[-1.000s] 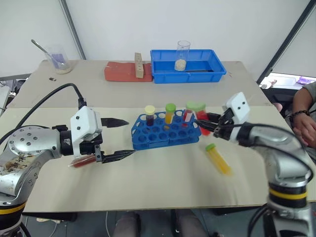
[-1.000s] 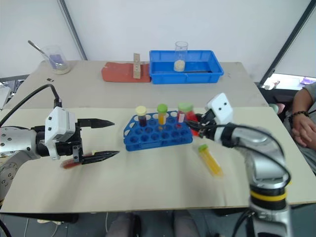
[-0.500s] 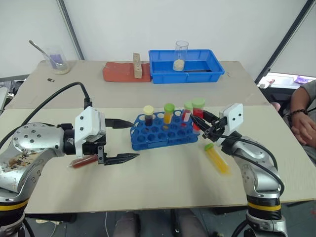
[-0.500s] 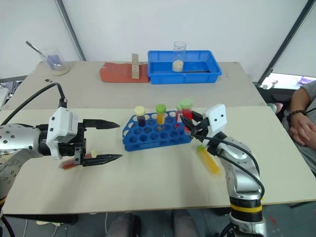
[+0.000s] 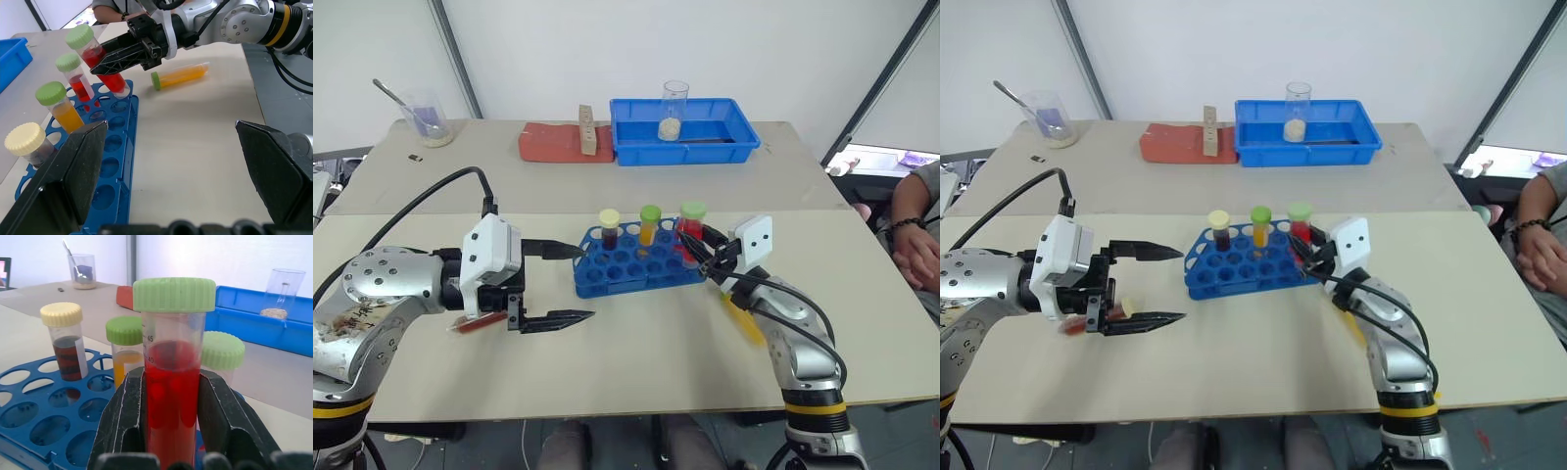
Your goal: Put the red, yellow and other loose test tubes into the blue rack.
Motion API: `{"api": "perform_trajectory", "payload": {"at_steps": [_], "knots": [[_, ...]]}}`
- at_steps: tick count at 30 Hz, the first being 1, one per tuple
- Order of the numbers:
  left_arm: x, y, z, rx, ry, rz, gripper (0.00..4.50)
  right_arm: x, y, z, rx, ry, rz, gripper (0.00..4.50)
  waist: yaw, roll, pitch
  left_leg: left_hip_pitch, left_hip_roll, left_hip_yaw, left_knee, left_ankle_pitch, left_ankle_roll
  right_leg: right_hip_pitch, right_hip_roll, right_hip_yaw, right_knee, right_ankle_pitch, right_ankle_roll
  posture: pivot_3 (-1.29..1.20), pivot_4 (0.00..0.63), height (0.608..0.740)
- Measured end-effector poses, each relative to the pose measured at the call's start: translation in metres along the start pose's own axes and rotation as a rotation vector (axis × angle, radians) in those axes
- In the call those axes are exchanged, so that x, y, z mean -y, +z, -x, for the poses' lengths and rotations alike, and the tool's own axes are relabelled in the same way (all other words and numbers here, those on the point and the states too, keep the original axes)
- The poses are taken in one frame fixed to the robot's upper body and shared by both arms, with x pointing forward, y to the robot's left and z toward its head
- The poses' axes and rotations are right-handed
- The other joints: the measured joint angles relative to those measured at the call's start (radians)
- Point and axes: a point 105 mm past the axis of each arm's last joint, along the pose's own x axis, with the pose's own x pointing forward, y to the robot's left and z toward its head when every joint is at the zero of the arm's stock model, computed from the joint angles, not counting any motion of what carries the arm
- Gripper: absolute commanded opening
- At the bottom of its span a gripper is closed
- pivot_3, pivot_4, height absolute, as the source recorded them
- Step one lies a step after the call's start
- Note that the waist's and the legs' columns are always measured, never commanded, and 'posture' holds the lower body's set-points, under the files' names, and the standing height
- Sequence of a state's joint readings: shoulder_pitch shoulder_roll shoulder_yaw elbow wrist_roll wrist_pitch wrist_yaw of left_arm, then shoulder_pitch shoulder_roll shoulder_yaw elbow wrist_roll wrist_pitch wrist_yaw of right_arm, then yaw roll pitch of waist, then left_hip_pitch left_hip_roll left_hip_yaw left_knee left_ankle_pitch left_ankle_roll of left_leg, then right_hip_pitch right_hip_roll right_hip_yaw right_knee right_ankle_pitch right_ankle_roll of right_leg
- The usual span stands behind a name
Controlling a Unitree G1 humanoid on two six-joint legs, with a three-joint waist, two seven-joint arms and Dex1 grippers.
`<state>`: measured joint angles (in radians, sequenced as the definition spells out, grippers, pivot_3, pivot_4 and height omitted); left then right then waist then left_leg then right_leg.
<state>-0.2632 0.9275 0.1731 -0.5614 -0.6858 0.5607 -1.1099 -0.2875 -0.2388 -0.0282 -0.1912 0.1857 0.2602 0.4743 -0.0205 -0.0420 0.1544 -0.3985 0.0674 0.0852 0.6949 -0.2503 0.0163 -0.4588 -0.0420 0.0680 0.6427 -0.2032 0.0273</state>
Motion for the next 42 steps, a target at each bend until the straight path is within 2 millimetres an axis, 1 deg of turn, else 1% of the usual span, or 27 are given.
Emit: {"api": "perform_trajectory", "payload": {"at_steps": [4, 7, 14, 19, 26, 29, 32, 34, 38, 41, 42], "knots": [[0.0, 0.001, 0.0, 0.005, -0.001, -0.011, 4.5, 0.001, -0.001, 0.0, 0.006, -0.013, 0.025, 1.01, 0.0, 0.0, 0.0, 0.0, 0.0, 0.0, 0.0, 0.0, 0.0, 0.0, 0.0, 0.0, 0.0, 0.0, 0.0, 0.0, 0.15, 0.705], [0.0, 0.001, 0.0, 0.006, -0.001, -0.013, 4.5, 0.002, -0.005, 0.002, -0.01, -0.024, 0.032, 1.01, 0.0, 0.0, 0.0, 0.0, 0.0, 0.0, 0.0, 0.0, 0.0, 0.0, 0.0, 0.0, 0.0, 0.0, 0.0, 0.0, 0.15, 0.705], [0.0, 0.001, 0.0, 0.007, -0.001, -0.015, 4.5, 0.001, -0.005, 0.003, -0.007, -0.031, 0.029, 1.01, 0.001, 0.0, 0.0, 0.0, 0.0, 0.0, 0.0, 0.0, 0.0, 0.0, 0.0, 0.0, 0.0, 0.0, 0.0, 0.0, 0.15, 0.705], [0.0, 0.001, -0.001, 0.005, 0.0, -0.014, 4.5, -0.001, -0.008, 0.003, 0.004, -0.056, -0.019, 1.01, 0.0, 0.0, 0.0, 0.0, 0.0, 0.0, 0.0, 0.0, 0.0, 0.0, 0.0, 0.0, 0.0, 0.0, 0.0, 0.0, 0.15, 0.705], [-0.001, 0.001, -0.003, 0.011, 0.014, -0.012, 4.5, 0.002, -0.012, 0.003, 0.019, -0.113, -0.095, 1.01, -0.002, 0.0, 0.0, 0.0, 0.0, 0.0, 0.0, 0.0, 0.0, 0.0, 0.0, 0.0, 0.0, 0.0, 0.0, 0.0, 0.15, 0.705], [-0.003, 0.001, -0.003, 0.02, 0.024, -0.012, 4.5, 0.001, -0.019, 0.008, 0.0, -0.119, -0.112, 1.01, -0.001, 0.0, 0.0, 0.0, 0.0, 0.0, 0.0, 0.0, 0.0, 0.0, 0.0, 0.0, 0.0, 0.0, 0.0, 0.0, 0.15, 0.705], [-0.005, 0.002, -0.003, 0.022, 0.034, -0.005, 4.5, 0.0, -0.021, 0.012, -0.002, -0.106, -0.102, 1.01, -0.001, 0.0, 0.0, 0.0, 0.0, 0.0, 0.0, 0.0, 0.0, 0.0, 0.0, 0.0, 0.0, 0.0, 0.0, 0.0, 0.15, 0.705], [-0.005, 0.002, -0.004, 0.023, 0.037, 0.003, 4.5, -0.001, -0.021, 0.014, -0.001, -0.104, -0.102, 2.02, -0.001, 0.0, 0.0, 0.0, 0.0, 0.0, -0.001, 0.0, 0.0, 0.0, 0.0, 0.0, 0.0, 0.0, 0.0, 0.0, 0.15, 0.705], [-0.006, 0.002, -0.004, 0.023, 0.044, 0.013, 4.5, -0.002, -0.026, 0.018, -0.018, -0.098, -0.102, 3.37, 0.0, 0.0, 0.0, 0.0, 0.0, 0.0, 0.0, 0.0, 0.0, 0.0, 0.0, 0.0, 0.0, 0.0, 0.0, 0.0, 0.15, 0.705], [-0.007, 0.002, -0.005, 0.03, 0.051, 0.016, 4.5, -0.001, -0.025, 0.023, -0.035, -0.075, -0.071, 4.4, 0.0, 0.0, 0.0, 0.0, 0.0, 0.0, 0.0, 0.0, 0.0, 0.0, 0.0, 0.0, 0.0, 0.0, 0.0, 0.0, 0.15, 0.705], [-0.007, 0.002, -0.005, 0.032, 0.053, 0.017, 4.5, -0.001, -0.025, 0.024, -0.037, -0.067, -0.063, 4.46, 0.001, 0.0, 0.0, 0.0, 0.0, 0.0, 0.0, 0.0, 0.0, 0.0, 0.0, 0.0, 0.0, 0.0, 0.0, 0.0, 0.15, 0.705]]}}
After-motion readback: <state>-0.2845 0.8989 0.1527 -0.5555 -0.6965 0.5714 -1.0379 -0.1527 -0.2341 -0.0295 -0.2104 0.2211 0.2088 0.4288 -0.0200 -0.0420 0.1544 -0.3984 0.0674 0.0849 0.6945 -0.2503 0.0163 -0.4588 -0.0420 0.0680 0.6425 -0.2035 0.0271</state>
